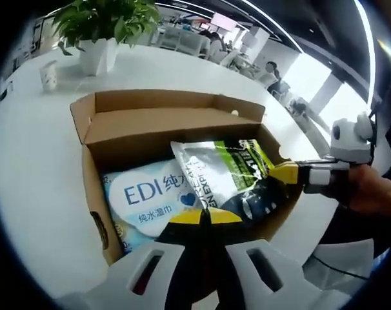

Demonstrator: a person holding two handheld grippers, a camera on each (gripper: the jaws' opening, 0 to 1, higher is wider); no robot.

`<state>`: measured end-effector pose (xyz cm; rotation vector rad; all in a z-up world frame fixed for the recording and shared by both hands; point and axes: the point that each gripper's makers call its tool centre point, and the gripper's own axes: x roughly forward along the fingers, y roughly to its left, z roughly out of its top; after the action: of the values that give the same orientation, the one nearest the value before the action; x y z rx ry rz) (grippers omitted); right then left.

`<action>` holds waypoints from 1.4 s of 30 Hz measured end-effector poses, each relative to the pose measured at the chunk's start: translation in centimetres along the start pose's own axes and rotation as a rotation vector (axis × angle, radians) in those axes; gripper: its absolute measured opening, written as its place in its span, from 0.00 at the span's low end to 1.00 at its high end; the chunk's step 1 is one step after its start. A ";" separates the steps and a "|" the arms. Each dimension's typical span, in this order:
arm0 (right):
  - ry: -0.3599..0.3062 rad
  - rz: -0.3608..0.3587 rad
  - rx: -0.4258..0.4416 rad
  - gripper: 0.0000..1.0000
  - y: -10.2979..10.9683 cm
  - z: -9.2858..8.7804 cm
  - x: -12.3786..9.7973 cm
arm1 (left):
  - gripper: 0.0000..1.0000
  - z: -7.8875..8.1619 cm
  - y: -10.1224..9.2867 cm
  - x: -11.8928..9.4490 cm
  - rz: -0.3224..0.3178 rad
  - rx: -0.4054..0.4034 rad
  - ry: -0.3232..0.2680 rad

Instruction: Operate the shoe box by opening the lid, removing the specified soft item, and placing it in the target area until the item is outside and the box remains undamaged.

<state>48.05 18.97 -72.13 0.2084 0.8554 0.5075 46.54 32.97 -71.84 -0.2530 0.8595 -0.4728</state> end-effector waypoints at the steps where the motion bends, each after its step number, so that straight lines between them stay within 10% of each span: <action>1: -0.011 0.003 0.009 0.00 0.1 0.2 -0.2 | 0.00 0.1 -0.1 -0.1 -0.002 0.001 -0.004; 42: -0.179 -0.017 0.127 0.00 -3.0 0.4 -8.2 | 0.00 2.2 -8.3 -0.8 -0.126 0.131 -0.056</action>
<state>44.94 12.22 -67.50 0.3576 0.7143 0.4119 45.39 26.24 -66.62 -0.1992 0.7577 -0.6347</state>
